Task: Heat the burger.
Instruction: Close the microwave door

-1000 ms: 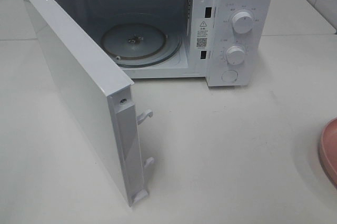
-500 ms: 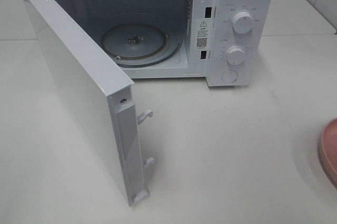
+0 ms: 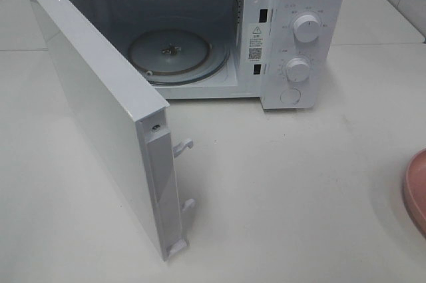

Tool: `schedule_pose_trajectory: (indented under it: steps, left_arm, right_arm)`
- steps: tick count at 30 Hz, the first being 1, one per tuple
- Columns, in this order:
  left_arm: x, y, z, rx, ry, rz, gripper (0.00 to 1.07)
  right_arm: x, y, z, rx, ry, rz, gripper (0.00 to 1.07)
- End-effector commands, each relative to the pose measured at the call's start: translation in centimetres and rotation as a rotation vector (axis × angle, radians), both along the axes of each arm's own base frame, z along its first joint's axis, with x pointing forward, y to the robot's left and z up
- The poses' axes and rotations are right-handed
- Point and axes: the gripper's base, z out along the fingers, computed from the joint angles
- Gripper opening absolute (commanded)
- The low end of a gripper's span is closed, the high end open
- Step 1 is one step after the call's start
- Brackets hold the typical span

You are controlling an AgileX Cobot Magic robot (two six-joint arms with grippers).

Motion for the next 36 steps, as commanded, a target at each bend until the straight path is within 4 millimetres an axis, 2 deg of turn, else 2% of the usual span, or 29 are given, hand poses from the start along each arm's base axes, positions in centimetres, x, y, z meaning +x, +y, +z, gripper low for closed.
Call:
schedule_pose_trajectory:
  steps: [1,15,19,20,23,24,25,26,27,28,29,30,31,32,33,35,36]
  left_arm:
    - [-0.1,0.0,0.1,0.000,-0.010,-0.001,1.00]
    - [-0.1,-0.1,0.1,-0.007,-0.011,-0.005,1.00]
    - [0.1,-0.1,1.6,-0.007,-0.103,-0.006,0.98]
    - [0.6,-0.1,2.5,-0.006,-0.160,-0.009,0.94]
    - [1.5,0.0,3.2,-0.002,-0.198,-0.010,0.90]
    - [2.1,0.0,3.2,-0.001,-0.198,-0.010,0.81]
    - [3.2,0.0,3.3,0.003,-0.201,-0.010,0.64]
    - [3.2,0.0,3.3,0.003,-0.201,-0.010,0.64]
    - [3.9,0.1,3.3,0.004,-0.204,-0.011,0.54]
    - [5.1,0.1,3.1,0.006,-0.227,-0.012,0.33]
    - [5.1,0.1,3.1,0.006,-0.227,-0.012,0.33]
    - [6.4,0.2,2.6,0.011,-0.238,-0.014,0.20]
    - [7.1,0.2,2.2,0.014,-0.249,-0.015,0.00]
    - [7.1,0.2,2.2,0.014,-0.249,-0.015,0.00]
    - [8.3,0.3,1.5,0.022,-0.278,-0.020,0.00]
    - [8.9,0.3,1.1,0.026,-0.302,-0.022,0.00]
    - [9.9,0.3,0.6,0.033,-0.371,-0.027,0.00]
  right_arm:
    - [-0.4,0.0,0.0,0.000,-0.033,-0.001,0.76]
    - [-0.4,0.0,0.0,0.002,-0.033,-0.057,0.76]
    - [-0.4,0.0,0.0,0.002,-0.033,-0.057,0.76]
    - [-0.4,0.0,0.0,0.002,-0.033,-0.057,0.76]
    - [-0.4,0.0,0.0,0.002,-0.033,-0.057,0.76]
    - [-0.4,0.0,0.0,0.002,-0.033,-0.057,0.76]
    - [-0.4,0.0,0.0,0.002,-0.033,-0.057,0.76]
    - [-0.4,0.0,0.0,0.002,-0.033,-0.057,0.76]
    - [-0.4,0.0,0.0,0.002,-0.033,-0.057,0.76]
    - [-0.4,0.0,0.0,0.002,-0.033,-0.057,0.76]
    - [-0.4,0.0,0.0,0.002,-0.033,-0.057,0.76]
    - [-0.4,0.0,0.0,0.002,-0.033,-0.057,0.76]
    - [-0.4,0.0,0.0,0.002,-0.033,-0.057,0.76]
    - [-0.4,0.0,0.0,0.002,-0.033,-0.057,0.76]
    - [-0.4,0.0,0.0,0.002,-0.033,-0.057,0.76]
    - [-0.4,0.0,0.0,0.002,-0.033,-0.057,0.76]
    - [-0.4,0.0,0.0,0.002,-0.033,-0.057,0.76]
